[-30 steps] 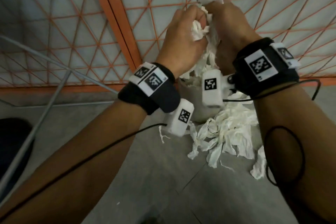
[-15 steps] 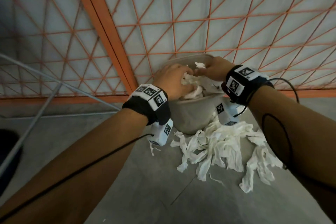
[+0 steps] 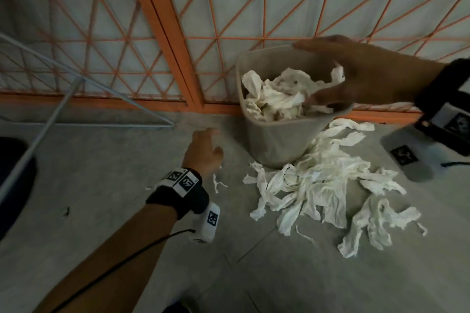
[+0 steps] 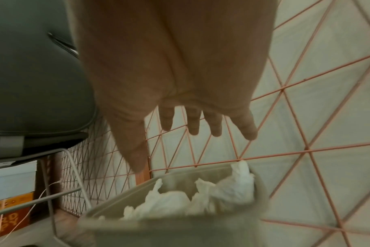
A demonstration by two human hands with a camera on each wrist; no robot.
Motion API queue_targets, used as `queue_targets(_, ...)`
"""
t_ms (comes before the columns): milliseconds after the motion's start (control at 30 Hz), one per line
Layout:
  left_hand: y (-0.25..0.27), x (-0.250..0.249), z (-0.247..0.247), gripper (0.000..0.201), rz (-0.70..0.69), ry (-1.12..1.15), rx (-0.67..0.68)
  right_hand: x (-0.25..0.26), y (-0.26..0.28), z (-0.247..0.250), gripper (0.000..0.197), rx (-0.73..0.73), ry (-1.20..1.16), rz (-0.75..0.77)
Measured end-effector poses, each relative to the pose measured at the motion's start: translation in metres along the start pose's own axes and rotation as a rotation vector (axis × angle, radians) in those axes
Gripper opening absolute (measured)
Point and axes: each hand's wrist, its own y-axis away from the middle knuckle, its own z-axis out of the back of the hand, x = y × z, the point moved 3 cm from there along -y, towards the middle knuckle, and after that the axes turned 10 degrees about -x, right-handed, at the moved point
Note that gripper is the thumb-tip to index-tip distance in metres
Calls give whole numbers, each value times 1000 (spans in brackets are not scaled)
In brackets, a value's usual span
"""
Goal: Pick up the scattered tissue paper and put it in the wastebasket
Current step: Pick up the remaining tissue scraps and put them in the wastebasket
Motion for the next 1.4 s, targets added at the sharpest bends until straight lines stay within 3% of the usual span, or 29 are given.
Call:
queue_targets(100,16,26,-41,56,50,-129,206,-10,41,-5,72,-269,-95,9)
queue_targets(200,28,41,-71,56,-20,-249,244,-40,77,-29,42,-507,-270,-142)
queue_targets(267,31,47,-80,45,-81,-256,188,-60,97,-53,24,-558,-364,-270)
queue_targets(333,35,45,-81,28,-106,-177,139,-73,113,-87,10,-497,-394,-371)
queue_targets(467,44,20,-79,7,-68,72,23,-75,121,-164,19,-207,-279,-277)
queue_targets(567,59,-15,-80,24,-146,224,-32,-69,112,-213,50,46,-139,-182)
queue_targets(667,77,-41,-86,30,-325,245,-28,-63,99,-241,73,167,-10,-119)
queue_targets(767,93,-43,-100,24,-390,154,57,-66,85,-252,69,128,72,-126)
queue_targets(867,103,-30,-120,44,-428,-36,208,-72,81,-253,42,103,16,-146)
queue_targets(933,105,-21,-126,34,-474,-102,251,-75,84,-247,28,25,-77,-211)
queue_targets(1033,100,-16,-119,8,-457,17,212,-82,95,-237,33,-106,-169,-320)
queue_targets(1200,85,-35,-97,27,-323,300,-11,-99,109,-227,8,-287,-193,-403)
queue_targets(1267,80,-40,-99,39,-303,299,18,-107,113,-227,27,-295,-153,-446)
queue_targets(1400,73,-40,-119,40,-252,81,153,-118,113,-234,71,-103,26,-447)
